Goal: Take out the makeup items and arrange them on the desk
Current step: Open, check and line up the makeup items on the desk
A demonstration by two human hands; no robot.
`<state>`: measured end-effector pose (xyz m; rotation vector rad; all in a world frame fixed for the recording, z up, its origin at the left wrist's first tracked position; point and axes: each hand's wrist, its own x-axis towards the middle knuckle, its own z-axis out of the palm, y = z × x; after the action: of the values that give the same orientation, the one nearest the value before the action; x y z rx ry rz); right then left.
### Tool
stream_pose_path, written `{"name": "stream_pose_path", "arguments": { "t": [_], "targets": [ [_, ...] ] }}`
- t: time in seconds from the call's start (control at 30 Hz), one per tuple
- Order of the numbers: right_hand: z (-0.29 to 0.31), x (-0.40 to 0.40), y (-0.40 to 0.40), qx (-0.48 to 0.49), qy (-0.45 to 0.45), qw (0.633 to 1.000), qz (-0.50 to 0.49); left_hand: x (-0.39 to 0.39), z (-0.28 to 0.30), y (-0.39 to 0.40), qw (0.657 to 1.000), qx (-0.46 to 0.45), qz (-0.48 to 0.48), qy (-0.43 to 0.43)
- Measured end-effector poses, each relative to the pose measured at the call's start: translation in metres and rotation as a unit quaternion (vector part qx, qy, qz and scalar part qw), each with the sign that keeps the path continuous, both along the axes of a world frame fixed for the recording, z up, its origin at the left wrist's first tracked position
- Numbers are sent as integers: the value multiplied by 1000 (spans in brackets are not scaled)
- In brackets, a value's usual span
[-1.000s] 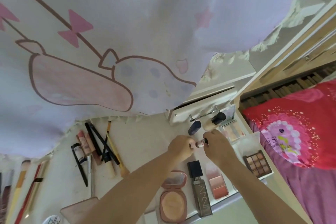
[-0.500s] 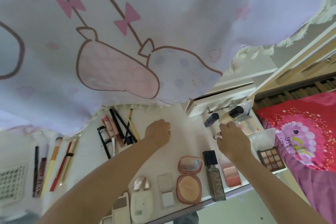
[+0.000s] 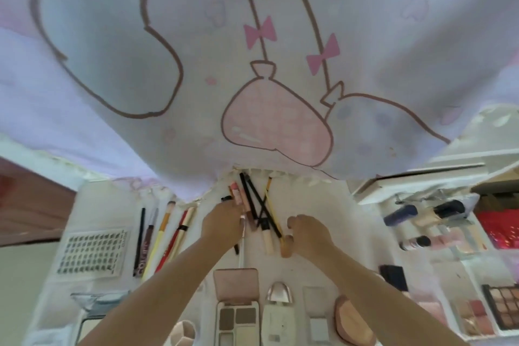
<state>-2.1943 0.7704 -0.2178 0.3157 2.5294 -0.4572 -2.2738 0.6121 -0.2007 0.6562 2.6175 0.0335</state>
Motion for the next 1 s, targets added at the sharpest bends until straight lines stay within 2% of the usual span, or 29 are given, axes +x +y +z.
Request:
{"name": "stream_pose_path", "arguments": {
  "t": [0.07,0.3,0.43,0.47,0.53,0.6,0.7,0.83,0.93,1.0],
  "targets": [
    [-9,-5,-13,-22,-25,999,-26,0,1,-13,1000,1,5,-2],
    [-21,-4,-14,-15,14,993,-118,3,-3,-43,999,18,21,-38],
    [-1,-4,5,33,110,984,-136,2,-3,-52,997,71,33,-26],
    [6,-7,6,40,150,981,-120,1,-3,-54,996,84,36,-22],
    [17,-18,-2,70,235,969,-26,1,-4,-63,994,97,55,-11],
    [25,-35,-23,123,254,953,107,1,-6,-76,992,90,87,3],
    [26,-64,-58,169,263,923,225,7,-12,-107,989,62,137,6],
    [10,-97,-96,183,204,895,353,13,-17,-139,988,5,154,-19],
    [15,-107,-119,168,114,903,378,16,-23,-145,988,1,149,-33],
    [15,-114,-130,182,83,885,421,18,-28,-144,990,4,137,-29]
  ]
}}
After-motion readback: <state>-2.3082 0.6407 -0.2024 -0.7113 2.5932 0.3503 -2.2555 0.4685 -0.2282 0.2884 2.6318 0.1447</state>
